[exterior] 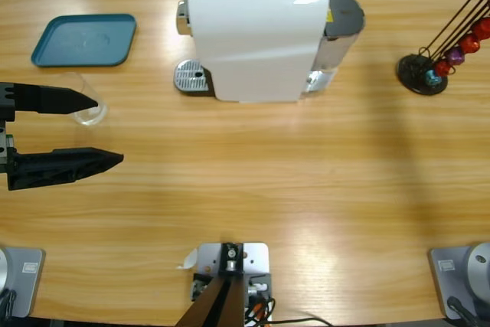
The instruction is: Pour coffee
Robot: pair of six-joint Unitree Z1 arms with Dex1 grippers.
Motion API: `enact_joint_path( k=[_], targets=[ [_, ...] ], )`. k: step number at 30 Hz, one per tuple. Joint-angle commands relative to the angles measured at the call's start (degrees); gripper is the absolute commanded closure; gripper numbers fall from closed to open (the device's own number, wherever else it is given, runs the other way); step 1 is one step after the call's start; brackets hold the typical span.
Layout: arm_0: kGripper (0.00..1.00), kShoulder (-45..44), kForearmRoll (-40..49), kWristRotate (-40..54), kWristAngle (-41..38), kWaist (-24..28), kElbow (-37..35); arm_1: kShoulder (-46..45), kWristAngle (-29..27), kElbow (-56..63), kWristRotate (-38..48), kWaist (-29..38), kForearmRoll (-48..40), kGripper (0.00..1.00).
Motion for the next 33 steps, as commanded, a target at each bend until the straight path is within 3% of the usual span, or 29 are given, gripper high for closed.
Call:
enact_joint_path(
  k=[1, 12, 16, 21, 27, 33],
  targets=[
    [0.0, 0.0, -1.9, -1.0, -0.7, -0.4, 2.5, 9.3, -13.2, -4.7, 1.3, 5.2, 11.1, 0.05],
    [0.0, 0.3, -4.0, -1.3, -0.6, -0.4, 5.0, 21.8, -21.6, -13.0, 12.6, 8.5, 14.2, 0.1],
    [0.0, 0.7, -5.0, -1.3, -0.5, -0.4, 5.6, 24.8, -23.9, -16.0, 14.2, 8.7, 22.1, 0.101],
    [0.0, 1.1, -5.7, -1.3, -0.4, -0.4, 6.2, 26.8, -25.5, -20.6, 14.2, 9.1, 27.7, 0.11],
    [0.0, 0.5, -5.7, -1.6, -0.2, -0.4, 7.1, 27.3, -25.2, -20.6, 14.3, 9.0, 27.9, 0.184],
    [0.0, 0.2, -5.8, -1.6, -0.2, -0.4, 7.1, 27.7, -24.5, -20.6, 14.7, 9.1, 27.9, 0.195]
  ],
)
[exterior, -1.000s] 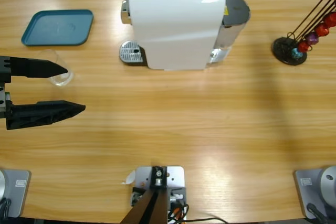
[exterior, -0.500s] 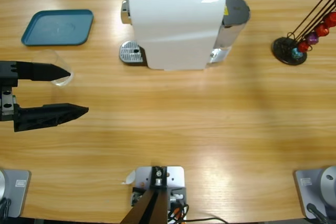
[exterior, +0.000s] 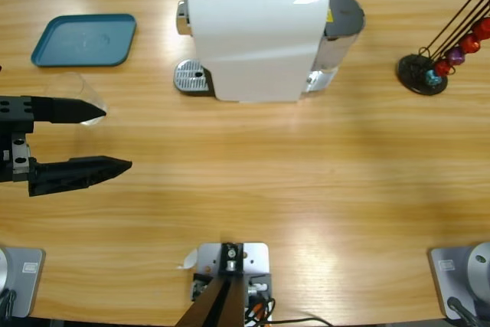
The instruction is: Pour coffee
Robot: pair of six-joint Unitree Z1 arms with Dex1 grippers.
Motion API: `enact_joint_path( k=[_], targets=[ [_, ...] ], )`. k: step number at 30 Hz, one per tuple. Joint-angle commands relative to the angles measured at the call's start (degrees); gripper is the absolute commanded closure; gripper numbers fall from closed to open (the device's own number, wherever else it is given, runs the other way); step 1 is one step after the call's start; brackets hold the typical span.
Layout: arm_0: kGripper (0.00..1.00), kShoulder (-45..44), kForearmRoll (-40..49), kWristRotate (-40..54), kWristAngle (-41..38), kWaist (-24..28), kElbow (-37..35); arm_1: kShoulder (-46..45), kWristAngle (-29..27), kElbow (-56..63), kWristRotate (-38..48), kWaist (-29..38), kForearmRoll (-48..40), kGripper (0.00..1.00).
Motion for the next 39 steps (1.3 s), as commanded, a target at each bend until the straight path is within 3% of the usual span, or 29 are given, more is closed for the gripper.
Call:
enact_joint_path(
  k=[1, 20, 39],
  targets=[
    [0.0, 0.0, -0.7, -1.0, -0.2, -0.3, 2.1, 2.7, -0.2, 0.1, 1.1, 0.7, 0.6, 0.203],
    [0.0, -0.1, -0.9, -1.1, 0.0, -0.3, 2.8, 3.5, 0.7, 0.2, 1.5, 2.8, 1.6, 0.23],
    [0.0, -0.4, -1.1, -1.2, 0.1, -0.3, 3.2, 3.5, -0.7, 2.3, 0.2, -1.9, 0.7, 0.23]
  ],
)
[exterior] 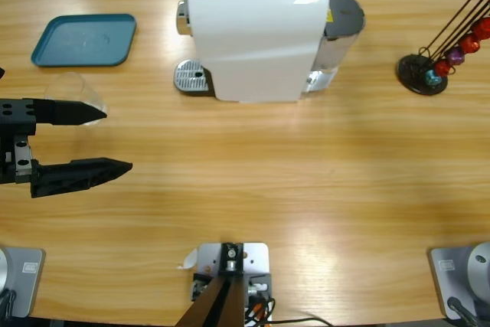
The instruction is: Pour coffee
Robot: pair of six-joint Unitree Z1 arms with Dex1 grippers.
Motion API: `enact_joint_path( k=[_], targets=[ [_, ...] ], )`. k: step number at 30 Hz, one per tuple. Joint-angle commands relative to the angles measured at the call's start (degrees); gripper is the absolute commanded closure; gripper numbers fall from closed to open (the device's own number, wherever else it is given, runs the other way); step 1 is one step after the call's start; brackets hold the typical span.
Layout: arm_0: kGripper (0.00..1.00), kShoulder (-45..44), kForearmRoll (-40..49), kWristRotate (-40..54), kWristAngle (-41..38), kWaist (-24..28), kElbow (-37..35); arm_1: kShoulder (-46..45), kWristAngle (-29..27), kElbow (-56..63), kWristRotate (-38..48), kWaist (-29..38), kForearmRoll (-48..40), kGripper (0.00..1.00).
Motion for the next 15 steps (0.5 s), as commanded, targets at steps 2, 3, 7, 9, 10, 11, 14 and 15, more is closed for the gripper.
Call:
enact_joint_path(
  k=[2, 3, 7, 9, 10, 11, 14, 15],
  targets=[
    [0.0, -0.4, -0.6, -1.2, 0.1, -0.3, 2.5, 2.2, -0.9, 2.4, -0.5, -3.7, -1.3, 0.23],
    [0.0, -0.4, -0.6, -1.2, 0.1, -0.3, 2.5, 2.3, -0.9, 2.4, -0.5, -3.7, -1.4, 0.23],
    [0.0, -0.3, -0.6, -1.2, 0.2, -0.3, 2.5, 2.7, -0.8, 2.1, -0.5, -3.7, -1.5, 0.23],
    [0.0, -0.3, -0.6, -1.2, 0.2, -0.3, 2.5, 3.0, -0.8, 1.7, -0.5, -3.7, -1.4, 0.23],
    [0.0, -0.3, -0.6, -1.2, 0.2, -0.3, 2.6, 3.2, -0.9, 1.4, -0.5, -3.7, -1.4, 0.23],
    [0.0, -0.4, -0.6, -1.2, 0.2, -0.3, 2.6, 3.4, -1.0, 1.2, -0.5, -3.7, -1.4, 0.23],
    [0.0, -0.5, -0.6, -1.2, 0.2, -0.3, 2.8, 3.7, -1.2, 0.4, -0.6, -3.7, -1.3, 0.23],
    [0.0, -0.5, -0.6, -1.2, 0.2, -0.3, 2.9, 3.7, -1.3, 0.2, -0.8, -3.7, -1.3, 0.23]
  ],
)
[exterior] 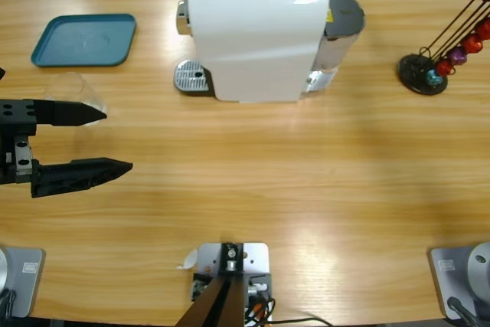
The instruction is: Pour coffee
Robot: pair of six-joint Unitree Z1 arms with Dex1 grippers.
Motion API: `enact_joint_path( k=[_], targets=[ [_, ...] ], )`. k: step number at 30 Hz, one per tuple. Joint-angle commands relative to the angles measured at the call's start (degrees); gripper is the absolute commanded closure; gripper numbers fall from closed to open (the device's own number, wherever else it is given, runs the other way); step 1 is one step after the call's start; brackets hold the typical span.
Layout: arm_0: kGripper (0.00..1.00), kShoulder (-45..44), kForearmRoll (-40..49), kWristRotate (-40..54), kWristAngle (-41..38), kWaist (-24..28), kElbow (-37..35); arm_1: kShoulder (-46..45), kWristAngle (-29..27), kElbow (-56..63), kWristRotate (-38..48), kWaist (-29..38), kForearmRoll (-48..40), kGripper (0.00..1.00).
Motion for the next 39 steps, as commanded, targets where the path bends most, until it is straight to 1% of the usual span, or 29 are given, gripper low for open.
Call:
enact_joint_path(
  k=[1, 3, 4, 5, 6, 7, 8, 9, 11, 12, 16, 17, 18, 19, 25, 29, 36, 39],
  targets=[
    [0.0, -0.5, -0.6, -0.8, 0.1, -0.3, 2.8, 3.1, -1.5, -0.6, -1.0, -0.8, -0.2, 0.231],
    [0.0, -0.5, -0.6, -0.8, 0.1, -0.3, 2.8, 3.1, -1.5, -0.7, -1.5, -0.8, -0.2, 0.24],
    [0.0, -0.5, -0.7, -0.8, 0.1, -0.3, 2.8, 3.1, -1.5, -0.6, -1.8, -0.8, -0.2, 0.286],
    [0.0, -0.5, -0.7, -0.8, 0.1, -0.3, 2.8, 3.1, -1.4, -0.6, -2.1, -0.8, -0.2, 0.355],
    [0.0, -0.5, -0.7, -0.8, 0.1, -0.3, 2.8, 3.1, -1.3, -0.5, -2.3, -0.8, -0.2, 0.368],
    [0.0, -0.5, -0.7, -0.8, 0.1, -0.3, 2.8, 3.1, -1.2, -0.4, -2.6, -0.8, -0.2, 0.426],
    [0.0, -0.5, -0.7, -0.8, 0.1, -0.3, 2.8, 3.1, -1.0, -0.4, -3.2, -0.8, -0.1, 0.533],
    [0.0, -0.5, -0.7, -0.8, 0.1, -0.3, 2.8, 3.0, -0.7, -0.4, -3.6, -0.8, 0.0, 0.54],
    [0.0, -0.5, -0.7, -0.8, 0.1, -0.3, 2.8, 2.8, -0.5, -0.2, -4.0, -0.8, 0.0, 0.715],
    [0.0, -0.5, -0.8, -0.8, 0.1, -0.3, 2.8, 2.7, -0.4, -0.1, -4.4, -0.8, 0.0, 0.74],
    [0.0, -0.6, -0.8, -0.8, 0.1, -0.3, 2.8, 2.4, -0.3, 0.4, -4.6, -0.8, 0.0, 0.741],
    [0.0, -0.6, -0.8, -0.8, 0.1, -0.3, 2.8, 2.2, -0.1, 0.6, -4.6, -0.8, 0.0, 0.766],
    [0.0, -0.6, -0.9, -0.8, 0.1, -0.3, 2.8, 2.0, 0.1, 0.6, -4.6, -0.8, 0.0, 0.889],
    [0.0, -0.6, -0.9, -0.8, 0.1, -0.3, 2.8, 1.8, 0.3, 0.6, -4.6, -0.8, 0.0, 0.936],
    [0.0, -0.6, -0.9, -0.8, 0.1, -0.3, 2.9, 0.5, 0.9, 0.6, -4.7, -0.8, 0.0, 0.938],
    [0.0, -0.6, -0.9, -0.9, 0.1, -0.3, 3.1, -2.2, 0.7, -1.4, -5.6, 0.5, 0.1, 0.938],
    [0.0, -1.0, -1.0, -0.9, 0.1, -0.3, 3.6, -6.2, 1.0, -7.6, -5.8, 5.0, 1.7, 0.936],
    [0.0, -1.3, -1.0, -1.0, 0.1, -0.3, 3.8, -9.1, 2.3, -9.7, -5.2, 7.8, 3.0, 0.936]
  ],
)
